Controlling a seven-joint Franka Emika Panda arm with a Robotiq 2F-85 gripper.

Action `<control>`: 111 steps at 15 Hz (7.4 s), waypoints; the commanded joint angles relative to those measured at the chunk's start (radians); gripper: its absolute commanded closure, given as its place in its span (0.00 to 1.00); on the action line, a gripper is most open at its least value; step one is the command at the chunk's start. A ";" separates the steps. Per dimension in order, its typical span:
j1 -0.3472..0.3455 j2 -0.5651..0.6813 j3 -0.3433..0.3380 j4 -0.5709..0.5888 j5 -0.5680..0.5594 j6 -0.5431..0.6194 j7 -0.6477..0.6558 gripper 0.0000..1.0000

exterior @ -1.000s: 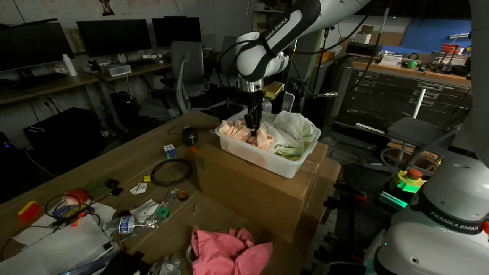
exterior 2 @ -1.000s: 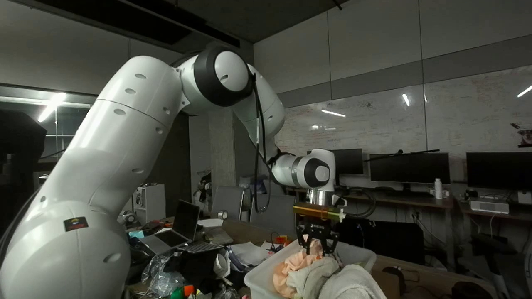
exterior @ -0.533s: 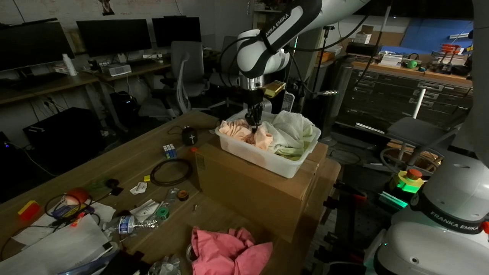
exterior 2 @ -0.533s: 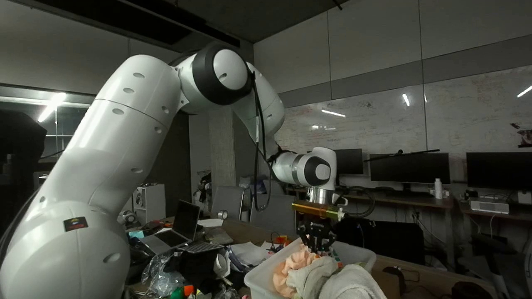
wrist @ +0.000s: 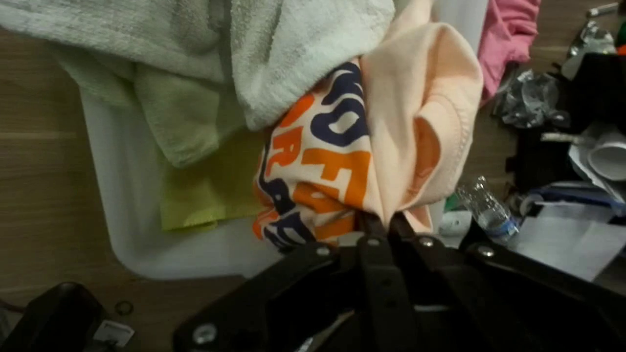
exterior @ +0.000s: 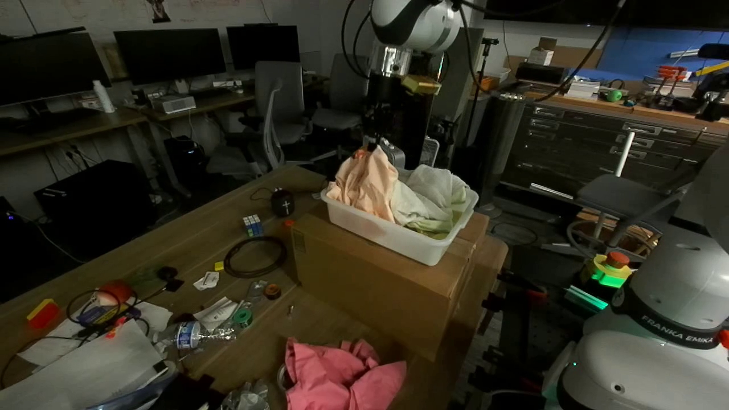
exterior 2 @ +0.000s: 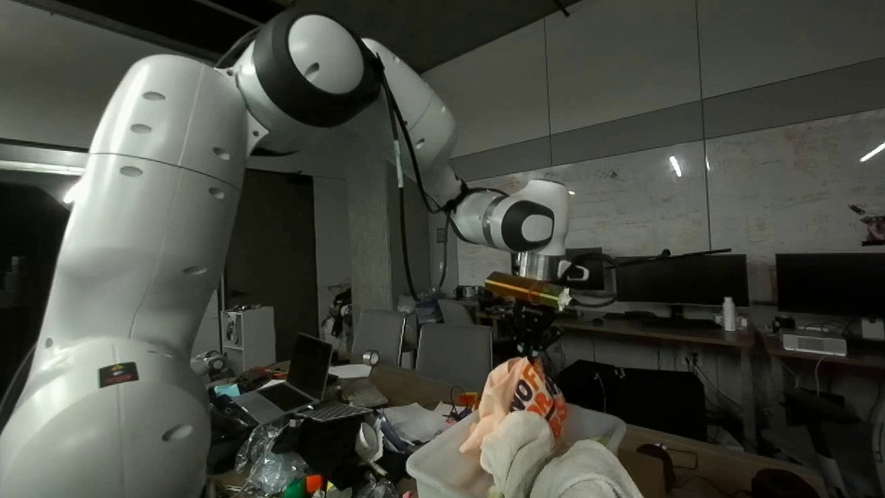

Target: Take the clothing out of the white storage bin and put them on the table

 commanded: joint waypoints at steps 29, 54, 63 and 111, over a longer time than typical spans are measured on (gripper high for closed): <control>0.174 0.024 0.031 0.405 0.648 -0.850 -0.034 0.96; 0.111 0.339 0.014 0.698 0.118 -0.893 0.027 0.00; 0.044 0.299 -0.046 0.309 0.101 -0.292 0.209 0.00; 0.094 0.283 -0.041 0.068 -0.330 -0.228 0.196 0.00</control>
